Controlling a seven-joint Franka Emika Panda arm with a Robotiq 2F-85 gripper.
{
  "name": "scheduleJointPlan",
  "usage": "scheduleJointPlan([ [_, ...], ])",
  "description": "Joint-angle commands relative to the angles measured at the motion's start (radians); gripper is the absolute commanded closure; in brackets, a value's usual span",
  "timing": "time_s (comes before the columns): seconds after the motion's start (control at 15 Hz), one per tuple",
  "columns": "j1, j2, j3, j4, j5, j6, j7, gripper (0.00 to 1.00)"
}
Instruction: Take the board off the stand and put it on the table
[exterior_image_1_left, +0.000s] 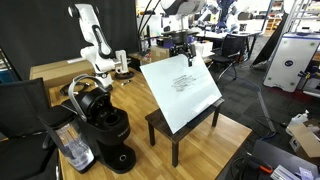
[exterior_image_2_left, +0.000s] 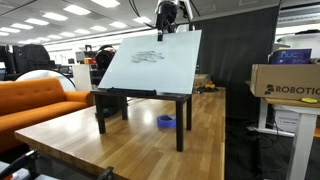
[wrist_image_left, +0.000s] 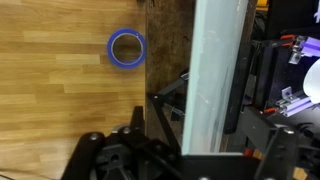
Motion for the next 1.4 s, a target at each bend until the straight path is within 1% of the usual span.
scheduleJointPlan([
  [0.0, -0.009, 0.040, 0.006, 0.044, 0.016, 0.006, -0.029, 0.00],
  [0.6, -0.002, 0.044, 0.008, 0.066, 0.007, -0.008, -0.016, 0.00],
  [0.67, -0.001, 0.041, 0.009, 0.063, 0.005, -0.006, -0.014, 0.25],
  [0.73, 0.000, 0.036, 0.010, 0.060, 0.005, -0.007, -0.014, 0.26],
  [0.93, 0.006, 0.024, 0.014, 0.050, 0.003, -0.002, -0.004, 0.48],
  [1.0, 0.009, 0.019, 0.014, 0.045, 0.001, 0.000, 0.000, 0.54],
  [1.13, 0.013, 0.005, 0.013, 0.037, -0.006, -0.006, 0.001, 0.70],
  [1.27, 0.019, -0.007, 0.012, 0.030, -0.015, -0.016, 0.017, 0.83],
  [1.33, 0.024, -0.016, 0.013, 0.024, -0.018, -0.016, 0.027, 0.84],
])
